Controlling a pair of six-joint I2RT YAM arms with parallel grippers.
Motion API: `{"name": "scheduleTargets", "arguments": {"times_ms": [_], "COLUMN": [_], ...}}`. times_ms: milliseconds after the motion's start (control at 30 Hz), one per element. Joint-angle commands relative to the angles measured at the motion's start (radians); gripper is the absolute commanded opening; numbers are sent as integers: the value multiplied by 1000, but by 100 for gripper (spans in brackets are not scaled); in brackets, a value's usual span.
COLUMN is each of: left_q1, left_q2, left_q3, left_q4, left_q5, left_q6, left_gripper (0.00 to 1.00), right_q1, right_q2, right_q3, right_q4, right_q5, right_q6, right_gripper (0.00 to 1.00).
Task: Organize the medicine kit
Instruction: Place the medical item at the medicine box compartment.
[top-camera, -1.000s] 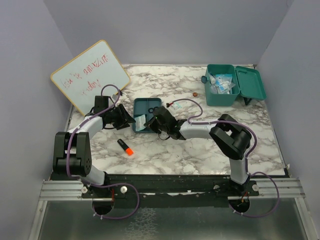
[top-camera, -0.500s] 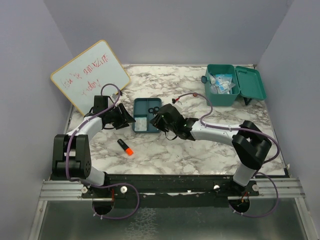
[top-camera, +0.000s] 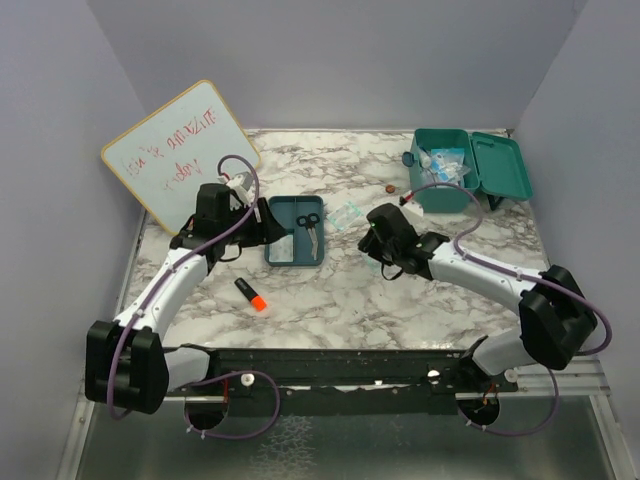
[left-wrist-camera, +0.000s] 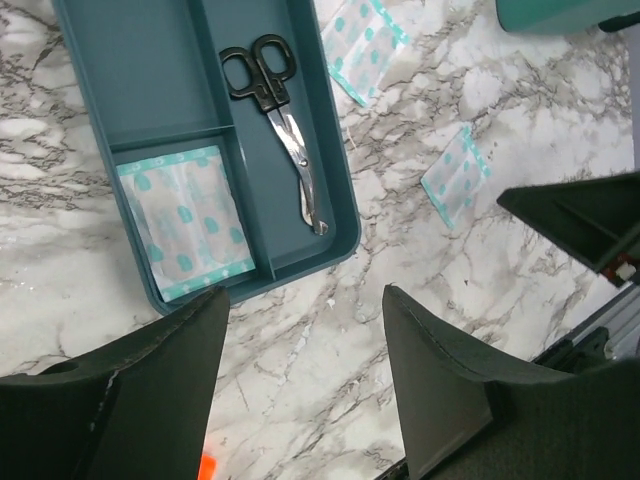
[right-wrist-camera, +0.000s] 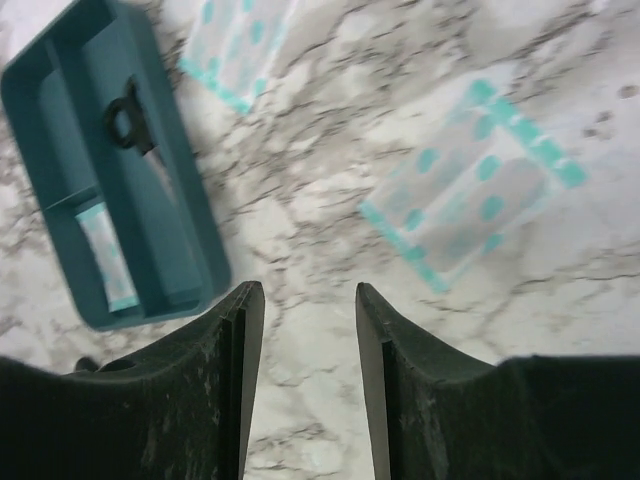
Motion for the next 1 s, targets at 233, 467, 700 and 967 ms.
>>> {"name": "scheduleTargets", "arguments": {"times_ms": [233,467,700,967], "left_q1": [-85,-85,-85,-87], "left_q2": [-92,-107,-106,-90], "left_q3": [23,18,14,8], "left_q4": [-85,-100,-109,-102], "left_q5": [-169,-221,-221,-170], "left_q6": [96,89,88,82], "left_gripper": [98,99,99,99], "right_q1": [-175,-234,-287,-346], "right_q2": [3,103,209,277], "right_q3": [-89,-45,52,122], "right_q4": [-47,82,127,90], "right_q5": [-17,-46,-214,-368], "right_q6": [-51,-302,-646,-822], "right_gripper": [51,51,51,44]}}
